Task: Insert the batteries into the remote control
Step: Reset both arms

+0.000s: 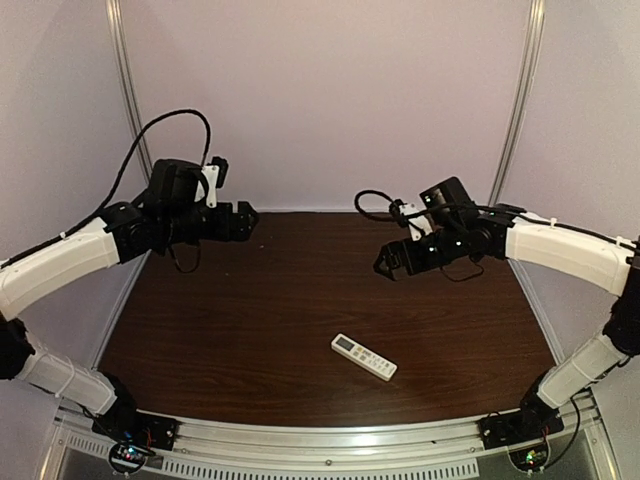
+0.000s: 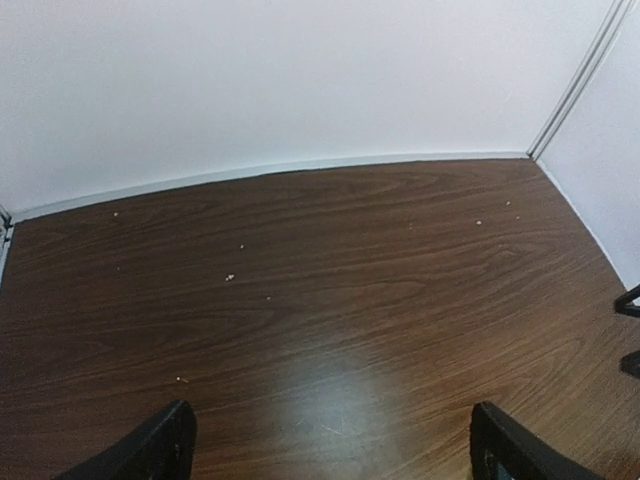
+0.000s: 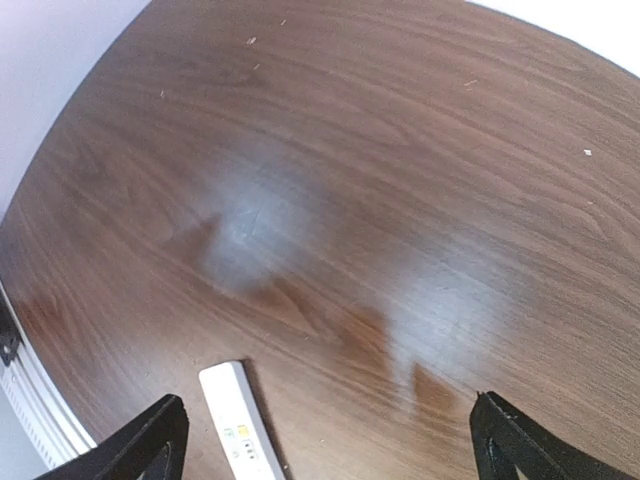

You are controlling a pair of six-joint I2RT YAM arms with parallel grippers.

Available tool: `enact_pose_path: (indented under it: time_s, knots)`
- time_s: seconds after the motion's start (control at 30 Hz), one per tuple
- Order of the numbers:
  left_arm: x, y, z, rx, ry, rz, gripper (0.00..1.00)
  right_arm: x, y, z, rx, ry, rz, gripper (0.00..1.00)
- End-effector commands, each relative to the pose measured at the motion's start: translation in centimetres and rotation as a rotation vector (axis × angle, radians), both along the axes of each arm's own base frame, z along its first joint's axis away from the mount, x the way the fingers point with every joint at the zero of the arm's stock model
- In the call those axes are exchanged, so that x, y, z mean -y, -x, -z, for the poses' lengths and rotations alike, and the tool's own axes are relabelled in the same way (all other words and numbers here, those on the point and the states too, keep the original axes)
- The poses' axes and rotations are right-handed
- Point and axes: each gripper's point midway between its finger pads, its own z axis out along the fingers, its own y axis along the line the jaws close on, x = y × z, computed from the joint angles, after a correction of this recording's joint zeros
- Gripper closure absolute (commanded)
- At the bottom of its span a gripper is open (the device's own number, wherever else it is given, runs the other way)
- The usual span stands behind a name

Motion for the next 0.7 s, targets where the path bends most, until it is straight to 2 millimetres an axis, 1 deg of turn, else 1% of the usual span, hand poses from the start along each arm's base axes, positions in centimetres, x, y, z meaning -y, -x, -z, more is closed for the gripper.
enact_pose_path:
  time_s: [0.0, 0.07, 0.1, 0.2, 0.27, 0.3, 0.37, 0.43, 0.5, 0.67]
  knots:
    - [0.1, -1.0, 3.6, -0.100, -0.038, 0.037, 0.03, 3.1, -0.8, -2.3, 0.086, -0.184, 0.099, 0.00]
    - [0.5, -1.2, 5.5, -0.144, -0.049, 0.044, 0.03, 4.8, -0.3, -2.7, 0.122, -0.219, 0.129, 0.00]
    - [0.8, -1.1, 6.6, -0.168, -0.053, 0.052, 0.03, 5.6, -0.1, -2.3, 0.129, -0.228, 0.145, 0.00]
    - [1.0, -0.5, 10.3, -0.245, -0.053, 0.066, 0.03, 7.3, 0.6, -0.8, 0.131, -0.252, 0.182, 0.00]
    - [1.0, 0.3, 12.1, -0.278, -0.033, 0.072, 0.03, 8.2, 1.0, 0.3, 0.127, -0.266, 0.207, 0.00]
    - [0.9, 0.7, 13.0, -0.293, -0.024, 0.070, 0.03, 8.6, 1.3, 1.3, 0.117, -0.268, 0.216, 0.00]
    - [0.6, 1.4, 14.3, -0.315, -0.010, 0.062, 0.03, 9.1, 1.7, 2.3, 0.113, -0.287, 0.230, 0.00]
    - [0.2, 1.9, 15.2, -0.330, -0.006, 0.048, 0.03, 9.2, 1.8, 2.9, 0.114, -0.308, 0.241, 0.00]
    - [0.0, 2.0, 15.6, -0.336, -0.008, 0.041, 0.03, 9.1, 2.0, 3.2, 0.108, -0.326, 0.239, 0.00]
    - [0.0, 1.8, 15.4, -0.321, -0.011, 0.041, 0.03, 9.1, 1.8, 3.1, 0.108, -0.335, 0.243, 0.00]
